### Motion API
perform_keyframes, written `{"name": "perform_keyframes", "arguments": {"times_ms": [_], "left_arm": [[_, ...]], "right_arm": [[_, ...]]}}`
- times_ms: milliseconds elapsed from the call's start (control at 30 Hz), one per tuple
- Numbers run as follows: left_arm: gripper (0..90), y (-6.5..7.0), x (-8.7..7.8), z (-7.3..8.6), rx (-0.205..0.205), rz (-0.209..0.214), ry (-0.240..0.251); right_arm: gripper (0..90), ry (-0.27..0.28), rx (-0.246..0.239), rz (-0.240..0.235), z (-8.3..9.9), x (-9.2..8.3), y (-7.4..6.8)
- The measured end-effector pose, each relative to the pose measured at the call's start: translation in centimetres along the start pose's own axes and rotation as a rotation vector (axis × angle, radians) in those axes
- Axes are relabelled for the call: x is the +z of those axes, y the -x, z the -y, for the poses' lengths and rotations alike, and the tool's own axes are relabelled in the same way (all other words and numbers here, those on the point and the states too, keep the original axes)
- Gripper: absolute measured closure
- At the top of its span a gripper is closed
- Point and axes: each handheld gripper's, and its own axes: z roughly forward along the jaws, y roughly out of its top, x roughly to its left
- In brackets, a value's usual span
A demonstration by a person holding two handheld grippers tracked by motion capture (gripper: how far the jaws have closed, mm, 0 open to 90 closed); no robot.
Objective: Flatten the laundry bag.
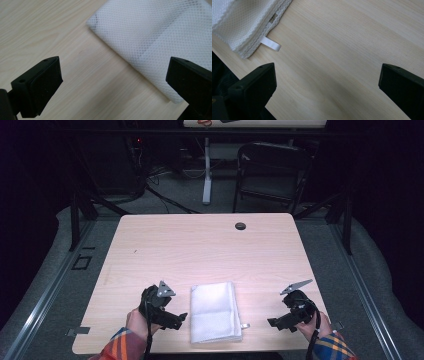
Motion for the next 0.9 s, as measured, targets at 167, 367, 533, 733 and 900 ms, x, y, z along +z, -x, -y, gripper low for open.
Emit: {"name": "perform_keyframes", "arguments": {"times_ms": [167, 367, 533, 733, 900], "left_arm": [[0.1, 0.9, 0.6, -0.5, 0.026, 0.032, -0.002], [0.1, 1.8, 1.0, -0.7, 0.049, 0.042, 0.0], [1.6, 2.7, 1.4, -0.9, 0.079, 0.066, 0.006], [3.5, 4.1, 2.2, -1.2, 0.121, 0.097, -0.006], [3.5, 5.5, 3.0, -1.6, 0.161, 0.133, -0.025]], "right_arm": [[1.0, -0.008, -0.001, 0.003, -0.1, 0.1, -0.1], [2.1, 0.003, 0.0, -0.005, -0.2, 0.1, -0.2], [2.1, -0.008, 0.005, -0.015, -0.2, 0.2, -0.2], [3.5, -0.022, 0.005, -0.019, -0.3, 0.4, -0.4], [3.6, -0.023, 0.02, -0.023, -0.4, 0.8, -0.7]]}}
